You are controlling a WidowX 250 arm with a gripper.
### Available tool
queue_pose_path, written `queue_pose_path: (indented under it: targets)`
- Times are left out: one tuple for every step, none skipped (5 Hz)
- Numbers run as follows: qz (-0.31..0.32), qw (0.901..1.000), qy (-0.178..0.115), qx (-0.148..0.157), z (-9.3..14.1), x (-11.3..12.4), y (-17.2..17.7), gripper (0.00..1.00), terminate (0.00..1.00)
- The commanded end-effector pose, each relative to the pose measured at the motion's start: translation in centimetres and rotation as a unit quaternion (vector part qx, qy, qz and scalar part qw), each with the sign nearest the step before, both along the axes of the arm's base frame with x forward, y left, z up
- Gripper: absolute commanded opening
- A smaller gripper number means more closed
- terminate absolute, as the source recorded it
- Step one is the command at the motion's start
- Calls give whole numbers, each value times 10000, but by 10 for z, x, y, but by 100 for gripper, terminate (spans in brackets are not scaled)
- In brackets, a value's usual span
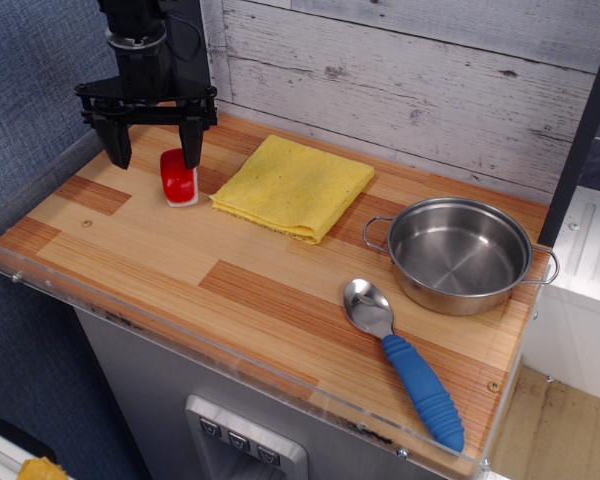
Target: Put the meat on the middle bottom of the table
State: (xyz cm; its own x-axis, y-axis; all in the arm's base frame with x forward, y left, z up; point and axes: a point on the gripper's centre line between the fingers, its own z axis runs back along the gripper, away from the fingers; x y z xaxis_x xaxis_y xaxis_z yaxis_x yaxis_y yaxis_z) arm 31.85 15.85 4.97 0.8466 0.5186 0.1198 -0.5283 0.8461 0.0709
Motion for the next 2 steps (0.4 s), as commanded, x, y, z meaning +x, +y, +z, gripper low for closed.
queue_pose_path:
  targets:
    - [523, 9984, -202, 29, -3, 4, 7, 100, 0]
    - [801, 9966, -181, -55, -11, 2, 9, 100, 0]
